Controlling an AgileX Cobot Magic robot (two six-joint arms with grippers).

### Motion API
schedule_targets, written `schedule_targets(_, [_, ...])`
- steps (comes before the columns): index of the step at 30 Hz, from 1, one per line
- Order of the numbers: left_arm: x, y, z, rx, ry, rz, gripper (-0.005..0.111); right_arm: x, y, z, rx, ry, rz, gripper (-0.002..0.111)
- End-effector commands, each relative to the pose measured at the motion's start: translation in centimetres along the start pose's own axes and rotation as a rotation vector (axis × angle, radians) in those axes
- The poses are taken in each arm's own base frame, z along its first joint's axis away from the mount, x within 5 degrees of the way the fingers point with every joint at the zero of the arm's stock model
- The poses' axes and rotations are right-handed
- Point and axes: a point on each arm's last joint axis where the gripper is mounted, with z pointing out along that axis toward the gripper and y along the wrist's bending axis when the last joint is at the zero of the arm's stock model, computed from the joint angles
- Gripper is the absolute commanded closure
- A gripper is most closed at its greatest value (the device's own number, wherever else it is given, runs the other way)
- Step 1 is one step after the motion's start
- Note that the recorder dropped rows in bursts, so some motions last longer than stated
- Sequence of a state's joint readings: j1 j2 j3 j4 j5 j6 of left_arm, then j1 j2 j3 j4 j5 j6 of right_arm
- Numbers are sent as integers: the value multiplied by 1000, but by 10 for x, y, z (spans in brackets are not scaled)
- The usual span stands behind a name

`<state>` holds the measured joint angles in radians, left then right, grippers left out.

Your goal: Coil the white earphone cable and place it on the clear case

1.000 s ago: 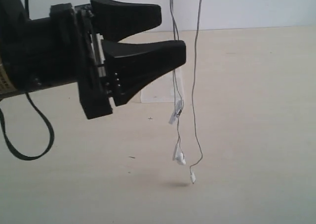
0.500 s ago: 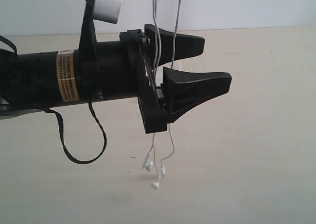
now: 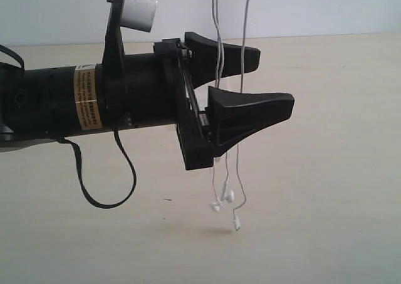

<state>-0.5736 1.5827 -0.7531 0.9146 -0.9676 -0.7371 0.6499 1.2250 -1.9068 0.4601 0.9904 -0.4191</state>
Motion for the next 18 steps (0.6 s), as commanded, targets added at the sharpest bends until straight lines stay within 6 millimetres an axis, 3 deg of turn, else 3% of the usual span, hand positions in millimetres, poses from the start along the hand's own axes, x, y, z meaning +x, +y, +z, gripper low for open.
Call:
schedule_targets(1, [-2,0,2,-4,-11,-1,32,0,1,-1,-6,-2,-5,108])
schedule_targets(6, [-4,1,1,-20,-25,-11,57,0,1,-1,-6,-2,-5,108])
schedule_targets(13, [-4,2,1,-28,-30,-3,62,0,1,-1,-6,-2,-5,108])
schedule_targets(18, [1,4,1,-54,26,-50,91,0,1,-1,-6,-2,-5,108])
